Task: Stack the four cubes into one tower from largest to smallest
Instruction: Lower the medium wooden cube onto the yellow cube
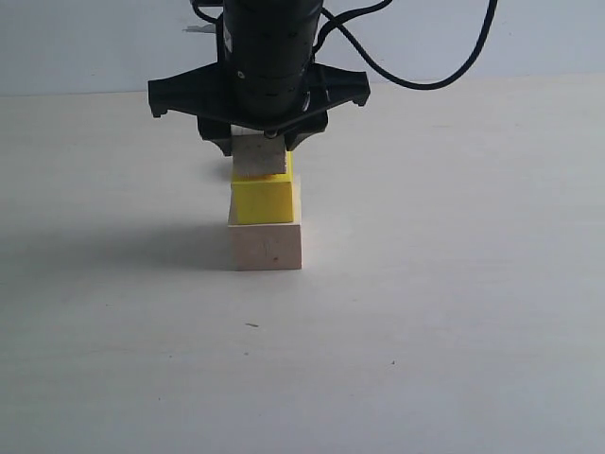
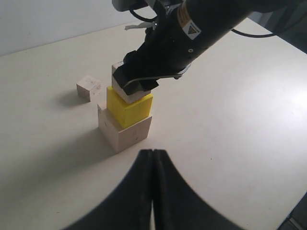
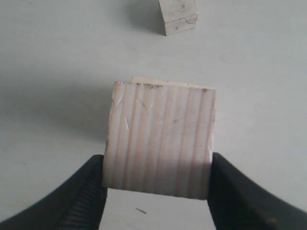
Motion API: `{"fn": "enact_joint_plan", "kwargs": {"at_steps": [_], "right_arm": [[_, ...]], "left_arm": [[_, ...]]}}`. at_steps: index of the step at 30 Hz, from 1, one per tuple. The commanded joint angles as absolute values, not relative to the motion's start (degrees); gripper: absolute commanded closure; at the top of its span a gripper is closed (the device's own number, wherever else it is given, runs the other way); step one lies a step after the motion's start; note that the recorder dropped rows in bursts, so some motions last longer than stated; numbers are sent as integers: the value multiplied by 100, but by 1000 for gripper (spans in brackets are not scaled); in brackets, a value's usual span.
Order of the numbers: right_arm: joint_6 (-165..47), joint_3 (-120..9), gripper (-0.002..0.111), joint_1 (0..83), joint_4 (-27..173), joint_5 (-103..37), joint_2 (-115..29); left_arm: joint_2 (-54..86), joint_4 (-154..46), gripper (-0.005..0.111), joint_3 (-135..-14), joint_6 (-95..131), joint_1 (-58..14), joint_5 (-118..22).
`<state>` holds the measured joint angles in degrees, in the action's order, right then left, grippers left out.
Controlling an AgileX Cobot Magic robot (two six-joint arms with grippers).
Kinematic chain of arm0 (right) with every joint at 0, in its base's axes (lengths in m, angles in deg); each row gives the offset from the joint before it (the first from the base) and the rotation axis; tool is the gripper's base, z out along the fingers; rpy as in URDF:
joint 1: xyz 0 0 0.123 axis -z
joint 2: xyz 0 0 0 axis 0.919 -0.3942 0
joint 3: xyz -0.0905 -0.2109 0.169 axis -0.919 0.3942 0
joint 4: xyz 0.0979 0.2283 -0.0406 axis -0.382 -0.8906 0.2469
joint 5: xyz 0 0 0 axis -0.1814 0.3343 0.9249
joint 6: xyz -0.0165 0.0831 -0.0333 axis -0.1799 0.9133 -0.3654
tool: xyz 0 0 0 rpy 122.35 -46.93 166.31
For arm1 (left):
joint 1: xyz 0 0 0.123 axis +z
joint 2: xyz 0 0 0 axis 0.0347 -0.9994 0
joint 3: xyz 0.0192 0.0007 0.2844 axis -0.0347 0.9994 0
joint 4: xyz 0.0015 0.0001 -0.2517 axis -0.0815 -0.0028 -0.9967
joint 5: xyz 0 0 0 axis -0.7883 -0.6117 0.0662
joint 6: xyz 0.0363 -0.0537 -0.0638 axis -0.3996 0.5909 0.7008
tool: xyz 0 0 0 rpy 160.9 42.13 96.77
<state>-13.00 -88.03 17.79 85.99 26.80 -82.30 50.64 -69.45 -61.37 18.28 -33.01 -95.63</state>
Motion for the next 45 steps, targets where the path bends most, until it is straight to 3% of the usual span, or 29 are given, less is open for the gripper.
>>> {"fn": "enact_joint_plan", "kwargs": {"at_steps": [1,45], "right_arm": [[-1365,-8881,108,1810,8698,2578,-8213],[-1488,-8881,108,1810,8742,2528,-8057]], "left_arm": [[5085,-6963,107,-6111,1833,-3343,-9466],[5085,-6858,107,-6111,1833,-3343,-9466]]}}
